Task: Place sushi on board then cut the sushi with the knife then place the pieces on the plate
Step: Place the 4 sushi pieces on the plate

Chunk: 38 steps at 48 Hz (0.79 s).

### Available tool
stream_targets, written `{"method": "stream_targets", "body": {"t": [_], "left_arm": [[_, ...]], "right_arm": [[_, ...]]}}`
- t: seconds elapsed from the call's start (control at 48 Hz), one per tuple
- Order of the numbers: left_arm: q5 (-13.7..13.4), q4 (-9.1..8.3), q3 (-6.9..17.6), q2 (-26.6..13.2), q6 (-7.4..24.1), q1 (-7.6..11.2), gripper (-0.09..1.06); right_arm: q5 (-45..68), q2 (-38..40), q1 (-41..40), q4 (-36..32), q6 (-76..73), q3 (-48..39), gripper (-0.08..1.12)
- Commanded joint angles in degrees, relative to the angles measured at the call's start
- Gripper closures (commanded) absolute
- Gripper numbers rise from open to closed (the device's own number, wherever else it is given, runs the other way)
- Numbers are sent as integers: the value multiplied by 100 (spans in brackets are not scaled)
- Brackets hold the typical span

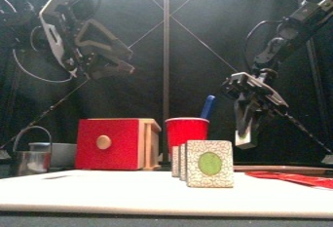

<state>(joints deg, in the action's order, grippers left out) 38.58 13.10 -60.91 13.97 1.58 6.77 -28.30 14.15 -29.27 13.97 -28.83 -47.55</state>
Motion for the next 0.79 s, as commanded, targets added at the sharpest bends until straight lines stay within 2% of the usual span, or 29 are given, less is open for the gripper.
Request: {"method": "stream_targets", "body": {"t": [0.021,0.396,0.688,0.792], "left_arm": [[53,-79,62,62,9,9,17],[53,-88,-35,62,0,9,17],[53,-70,-114,62,-9,53,17],[53,-79,-132,62,-9,114,17]], "right_arm": [[308,18,-26,-554,-738,44,48],[448,-439,255,-2355,-3032,114,47],[448,-861,527,-2795,-3542,448,46],[448,-1002,554,-2909,-3568,519,39]]}}
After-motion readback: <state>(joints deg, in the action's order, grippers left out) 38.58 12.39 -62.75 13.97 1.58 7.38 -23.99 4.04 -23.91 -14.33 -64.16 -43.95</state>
